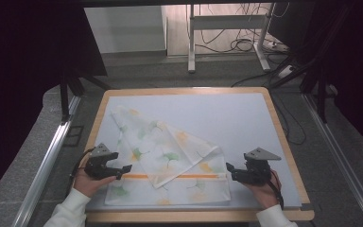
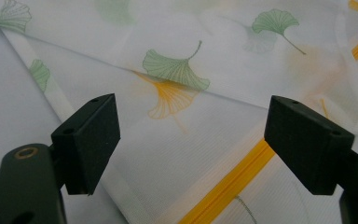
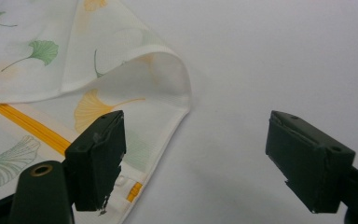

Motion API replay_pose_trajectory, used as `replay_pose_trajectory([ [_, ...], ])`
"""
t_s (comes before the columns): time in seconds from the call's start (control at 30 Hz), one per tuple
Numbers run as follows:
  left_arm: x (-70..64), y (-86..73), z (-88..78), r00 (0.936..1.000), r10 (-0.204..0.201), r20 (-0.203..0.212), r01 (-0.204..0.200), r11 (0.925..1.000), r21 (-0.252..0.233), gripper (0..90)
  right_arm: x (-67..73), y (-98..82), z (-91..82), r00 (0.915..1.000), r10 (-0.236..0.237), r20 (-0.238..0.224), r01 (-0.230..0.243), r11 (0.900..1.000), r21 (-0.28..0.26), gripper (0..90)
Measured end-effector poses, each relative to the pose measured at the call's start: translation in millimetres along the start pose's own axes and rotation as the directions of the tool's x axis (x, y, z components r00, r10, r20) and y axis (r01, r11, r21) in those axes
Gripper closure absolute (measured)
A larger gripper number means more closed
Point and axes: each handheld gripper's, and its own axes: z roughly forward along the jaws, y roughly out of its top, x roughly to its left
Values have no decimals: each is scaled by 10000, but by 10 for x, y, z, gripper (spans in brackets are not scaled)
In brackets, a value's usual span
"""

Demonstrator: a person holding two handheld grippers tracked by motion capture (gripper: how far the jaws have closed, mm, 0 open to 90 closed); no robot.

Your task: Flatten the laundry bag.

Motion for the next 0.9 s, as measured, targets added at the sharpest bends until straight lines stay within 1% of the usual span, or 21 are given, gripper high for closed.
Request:
replay_pose_trajectory([
  [0.07,17,-6,-5,10000,-52,1,52,10000,-5,179,7,3,-2,10000,48,-74,-48,10000,12,210],
  [0.13,23,-10,-13,9999,-118,-9,118,9999,-37,180,14,2,-3,10000,-30,-84,31,10000,34,218],
  [0.27,21,-13,-8,10000,-55,-65,55,10000,6,181,21,4,0,9999,-79,-151,79,10000,-7,230],
  [0.33,20,-15,5,9999,44,-145,-42,9999,105,181,19,4,2,9998,-81,-158,81,10000,-6,237],
  [0.37,18,-17,11,9999,30,-129,-28,9999,167,186,13,4,3,9997,-61,-243,62,10000,20,257],
  [0.43,23,-18,18,9999,17,-112,-14,9997,252,194,13,3,5,9997,-81,-249,82,9999,60,257],
  [0.63,26,-16,8,9999,10,-120,-7,9998,207,194,13,4,-4,9993,-21,-363,24,10000,87,263],
  [0.8,25,-16,8,9999,18,-113,-16,9998,198,193,58,21,4,9984,-179,-537,188,9997,166,280],
  [0.9,28,-15,7,9999,4,-122,-1,9998,180,193,75,38,0,9977,-86,-680,95,9999,125,291],
])
